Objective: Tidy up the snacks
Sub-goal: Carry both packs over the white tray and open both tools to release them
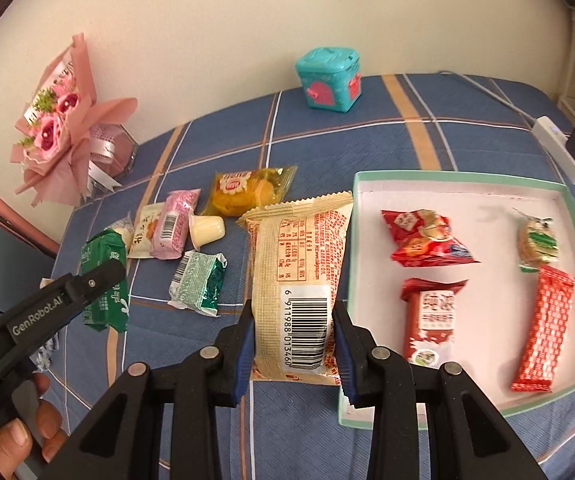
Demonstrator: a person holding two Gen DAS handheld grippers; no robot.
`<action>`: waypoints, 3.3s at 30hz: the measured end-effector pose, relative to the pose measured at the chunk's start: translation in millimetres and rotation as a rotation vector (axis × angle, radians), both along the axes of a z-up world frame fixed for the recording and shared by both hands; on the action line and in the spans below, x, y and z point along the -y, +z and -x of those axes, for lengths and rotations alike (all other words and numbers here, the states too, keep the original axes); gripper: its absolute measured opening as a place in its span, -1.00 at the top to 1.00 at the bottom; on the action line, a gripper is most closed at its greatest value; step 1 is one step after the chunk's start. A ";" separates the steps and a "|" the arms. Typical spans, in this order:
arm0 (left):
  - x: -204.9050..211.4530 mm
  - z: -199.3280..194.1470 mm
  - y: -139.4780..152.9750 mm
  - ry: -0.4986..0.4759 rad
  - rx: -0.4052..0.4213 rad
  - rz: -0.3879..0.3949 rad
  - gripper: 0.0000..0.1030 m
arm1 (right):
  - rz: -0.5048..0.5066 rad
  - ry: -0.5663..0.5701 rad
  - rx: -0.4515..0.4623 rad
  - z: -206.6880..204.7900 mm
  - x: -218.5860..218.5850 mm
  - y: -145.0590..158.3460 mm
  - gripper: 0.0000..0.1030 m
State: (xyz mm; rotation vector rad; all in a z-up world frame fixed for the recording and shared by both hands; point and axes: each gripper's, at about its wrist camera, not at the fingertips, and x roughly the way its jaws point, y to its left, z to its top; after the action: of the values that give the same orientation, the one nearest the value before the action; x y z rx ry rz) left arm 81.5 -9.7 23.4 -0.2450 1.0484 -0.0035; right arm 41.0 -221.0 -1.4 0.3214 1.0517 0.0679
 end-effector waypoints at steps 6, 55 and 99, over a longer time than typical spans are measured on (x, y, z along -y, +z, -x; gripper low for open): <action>19.6 4.4 9.1 -0.032 0.024 -0.024 0.18 | -0.019 -0.022 0.013 7.6 15.2 6.8 0.27; 253.6 26.7 -39.3 -0.524 -0.037 -0.046 0.20 | -0.132 -0.401 -0.049 25.8 216.4 -28.8 0.26; 176.9 -4.7 -72.2 -0.183 -0.163 -0.079 -0.83 | 0.065 -0.284 -0.133 -2.8 179.2 -46.1 -1.00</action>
State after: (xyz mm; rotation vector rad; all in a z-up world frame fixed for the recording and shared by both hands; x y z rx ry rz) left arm 86.2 -186.6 -48.8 -0.0784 1.2272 -0.1084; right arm 43.8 -400.3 -47.5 0.4174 1.1277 -0.2446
